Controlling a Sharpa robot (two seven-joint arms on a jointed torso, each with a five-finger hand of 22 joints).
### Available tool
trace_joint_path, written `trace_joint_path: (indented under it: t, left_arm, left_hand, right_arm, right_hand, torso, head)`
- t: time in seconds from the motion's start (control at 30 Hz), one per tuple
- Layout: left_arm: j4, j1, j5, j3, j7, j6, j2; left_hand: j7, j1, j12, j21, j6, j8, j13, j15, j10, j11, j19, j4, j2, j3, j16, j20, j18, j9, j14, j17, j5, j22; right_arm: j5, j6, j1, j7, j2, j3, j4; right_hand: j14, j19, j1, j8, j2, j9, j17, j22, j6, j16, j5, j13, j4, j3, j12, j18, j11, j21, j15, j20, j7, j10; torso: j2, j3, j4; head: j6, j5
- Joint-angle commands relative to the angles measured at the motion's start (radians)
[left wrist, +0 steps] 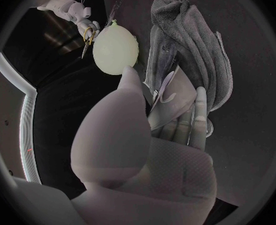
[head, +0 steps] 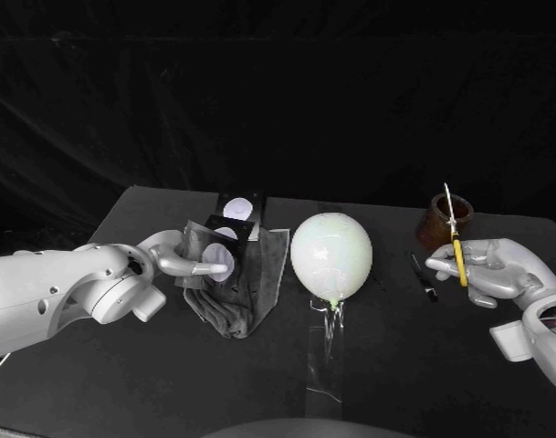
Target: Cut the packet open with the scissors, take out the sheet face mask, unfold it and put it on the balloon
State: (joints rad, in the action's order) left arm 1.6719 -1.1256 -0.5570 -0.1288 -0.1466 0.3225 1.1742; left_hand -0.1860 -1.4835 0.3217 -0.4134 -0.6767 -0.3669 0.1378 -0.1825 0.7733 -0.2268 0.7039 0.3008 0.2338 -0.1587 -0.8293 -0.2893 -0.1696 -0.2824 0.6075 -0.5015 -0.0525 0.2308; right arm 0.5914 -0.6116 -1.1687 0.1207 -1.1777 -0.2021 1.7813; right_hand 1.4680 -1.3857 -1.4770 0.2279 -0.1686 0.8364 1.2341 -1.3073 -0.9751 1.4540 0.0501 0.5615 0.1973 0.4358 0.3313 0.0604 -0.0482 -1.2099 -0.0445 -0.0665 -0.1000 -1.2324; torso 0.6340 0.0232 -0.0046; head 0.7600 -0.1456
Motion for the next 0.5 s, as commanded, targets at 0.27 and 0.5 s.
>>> trace_joint_path:
  t: [0.27, 0.5]
  left_arm:
    - [-0.024, -0.025, -0.031, 0.015, -0.024, -0.068, 0.005]
    - [-0.063, -0.051, -0.031, 0.017, -0.079, -0.141, 0.009]
  left_hand:
    - [-0.092, 0.005, 0.043, 0.011, 0.009, -0.03, 0.011, -0.001, -0.007, 0.002, -0.007, -0.001, -0.001, 0.001, -0.005, 0.001, 0.016, -0.01, -0.015, 0.015, -0.001, -0.009]
    - [-0.092, 0.013, 0.065, 0.015, 0.015, -0.043, 0.016, -0.001, -0.014, 0.002, -0.006, 0.0, 0.014, -0.01, -0.011, 0.001, 0.017, -0.014, -0.021, 0.022, -0.001, -0.014]
  right_arm:
    - [0.0, 0.004, -0.001, 0.017, 0.003, 0.001, -0.002]
    - [-0.001, 0.006, 0.0, 0.016, 0.007, 0.001, -0.005]
  right_hand:
    - [0.033, -0.004, -0.089, -0.007, -0.084, 0.001, 0.0, -0.147, -0.006, 0.003, 0.0, 0.0, -0.003, 0.029, 0.002, 0.018, 0.022, 0.0, 0.003, -0.002, -0.001, -0.032]
    - [0.033, -0.004, -0.087, -0.008, -0.083, 0.001, 0.0, -0.147, -0.005, 0.002, 0.0, 0.0, -0.002, 0.029, 0.0, 0.018, 0.022, 0.0, 0.004, -0.002, -0.002, -0.031]
  torso:
    - [0.001, 0.0011, -0.0006]
    - [-0.001, 0.0012, -0.0001]
  head:
    - [0.003, -0.001]
    - [0.004, -0.002]
